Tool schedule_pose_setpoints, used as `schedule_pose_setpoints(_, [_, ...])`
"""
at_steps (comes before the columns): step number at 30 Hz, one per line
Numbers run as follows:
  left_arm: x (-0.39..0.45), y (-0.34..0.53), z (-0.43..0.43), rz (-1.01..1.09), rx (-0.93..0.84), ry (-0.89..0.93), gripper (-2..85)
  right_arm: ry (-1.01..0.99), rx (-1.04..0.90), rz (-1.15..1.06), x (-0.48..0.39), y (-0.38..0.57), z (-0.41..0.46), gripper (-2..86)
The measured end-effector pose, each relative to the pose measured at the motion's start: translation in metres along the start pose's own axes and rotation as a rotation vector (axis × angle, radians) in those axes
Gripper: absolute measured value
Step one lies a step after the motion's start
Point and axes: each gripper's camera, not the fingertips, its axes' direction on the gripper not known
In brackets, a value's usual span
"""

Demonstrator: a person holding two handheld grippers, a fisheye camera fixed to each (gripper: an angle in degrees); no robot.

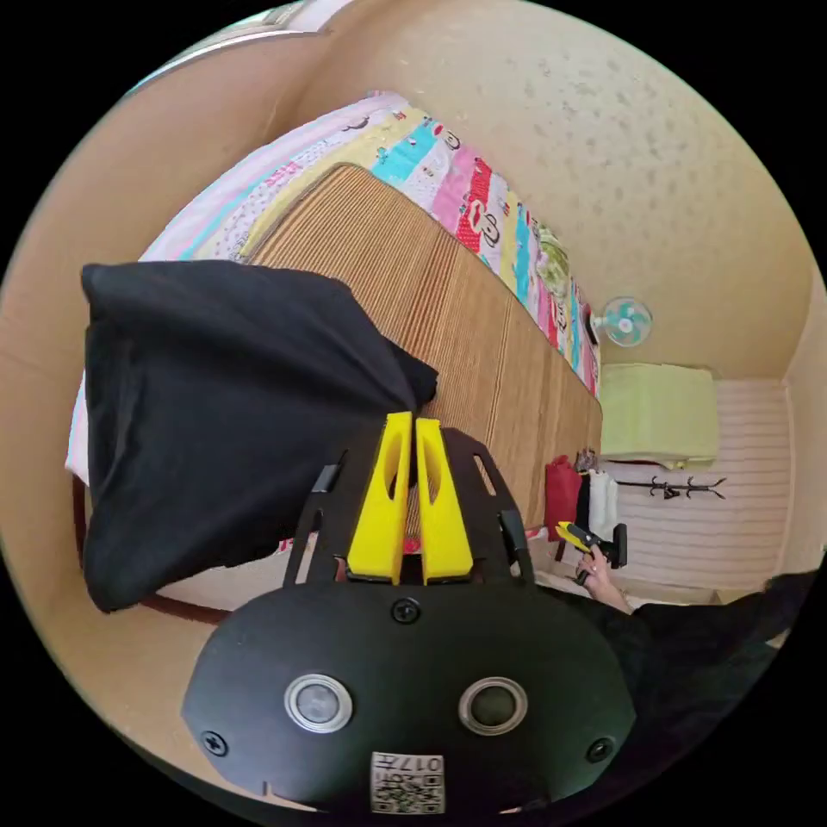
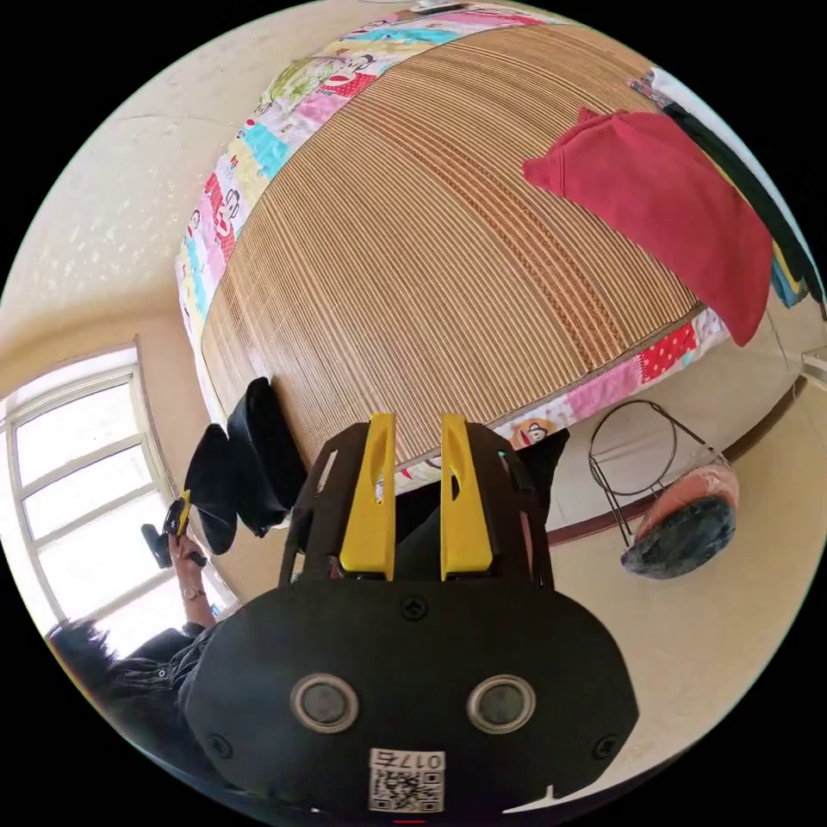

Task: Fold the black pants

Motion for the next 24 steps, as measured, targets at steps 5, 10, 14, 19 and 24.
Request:
schedule_pose_setpoints(5, [0.132, 0.023, 0.070, 0.281, -0.137, 0.244, -0.6, -0.019, 0.060, -0.135, -0.041, -0.008, -0.009, 9.6])
schedule_pose_setpoints(10, [0.173, 0.077, 0.093, 0.277, -0.255, 0.344, 1.2, 0.077, -0.015, -0.465, -0.149, -0.010, 0.032, 11.5])
schedule_pose_setpoints(14, [0.131, 0.116, 0.035, 0.146, -0.130, 0.434, 2.5, 0.048, -0.179, -0.848, -0.271, 0.027, 0.111, 13.2])
schedule_pose_setpoints(19, [0.057, 0.175, -0.067, -0.121, 0.134, 0.244, 4.4, -0.208, -0.473, -1.082, -0.412, 0.101, 0.223, 16.9])
schedule_pose_setpoints(24, [-0.002, 0.229, -0.110, -0.506, 0.333, 0.220, 9.4, 0.199, -0.419, -1.348, -0.527, 0.224, 0.334, 20.0])
